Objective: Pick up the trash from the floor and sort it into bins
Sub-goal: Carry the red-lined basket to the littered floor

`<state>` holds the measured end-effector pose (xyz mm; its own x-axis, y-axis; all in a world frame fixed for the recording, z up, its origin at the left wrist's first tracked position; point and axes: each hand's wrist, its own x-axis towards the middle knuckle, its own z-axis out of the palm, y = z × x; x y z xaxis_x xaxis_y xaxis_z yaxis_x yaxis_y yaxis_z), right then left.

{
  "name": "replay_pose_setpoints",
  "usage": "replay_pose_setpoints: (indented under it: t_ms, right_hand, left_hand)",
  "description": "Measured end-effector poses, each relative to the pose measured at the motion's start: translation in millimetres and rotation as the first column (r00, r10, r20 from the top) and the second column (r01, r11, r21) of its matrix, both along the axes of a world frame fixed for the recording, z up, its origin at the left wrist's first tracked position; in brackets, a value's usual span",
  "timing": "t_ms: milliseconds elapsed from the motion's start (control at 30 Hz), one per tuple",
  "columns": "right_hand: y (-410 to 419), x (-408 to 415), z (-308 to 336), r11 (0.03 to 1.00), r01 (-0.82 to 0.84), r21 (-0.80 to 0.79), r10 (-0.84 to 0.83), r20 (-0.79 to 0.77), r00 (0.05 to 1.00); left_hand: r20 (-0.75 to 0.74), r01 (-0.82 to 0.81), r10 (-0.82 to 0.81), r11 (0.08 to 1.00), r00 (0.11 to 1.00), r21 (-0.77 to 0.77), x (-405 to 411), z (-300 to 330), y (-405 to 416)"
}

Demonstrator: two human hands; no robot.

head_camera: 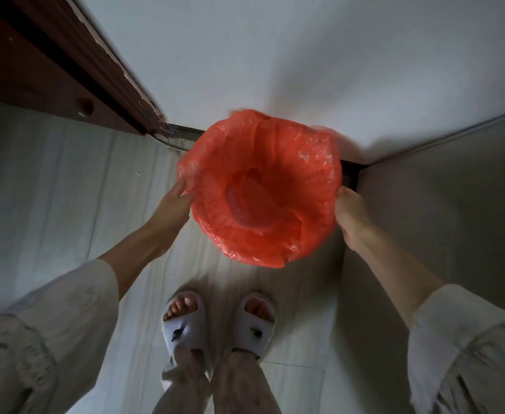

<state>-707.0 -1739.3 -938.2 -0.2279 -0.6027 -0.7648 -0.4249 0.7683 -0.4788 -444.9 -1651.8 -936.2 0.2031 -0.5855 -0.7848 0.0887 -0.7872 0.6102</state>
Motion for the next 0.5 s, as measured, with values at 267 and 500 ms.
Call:
replay_pose_setpoints:
  t_ms: [267,500]
  right_hand:
    - [-2.0,1.3,-0.9,0.995,0.031,0.096,-0.031,-0.010,0.999]
    - [52.9,16.3,62.1,0.977,0.016,0.212,-0.044,0.128,0.991]
  left_hand:
    - [-0.111,-0.136,0.145,0.987,0.983,0.086,-4.7,-4.0,-0.8]
    - [0.004,-0.282,0.285,0.945,0.958,0.168,21.0,51.3,50.6]
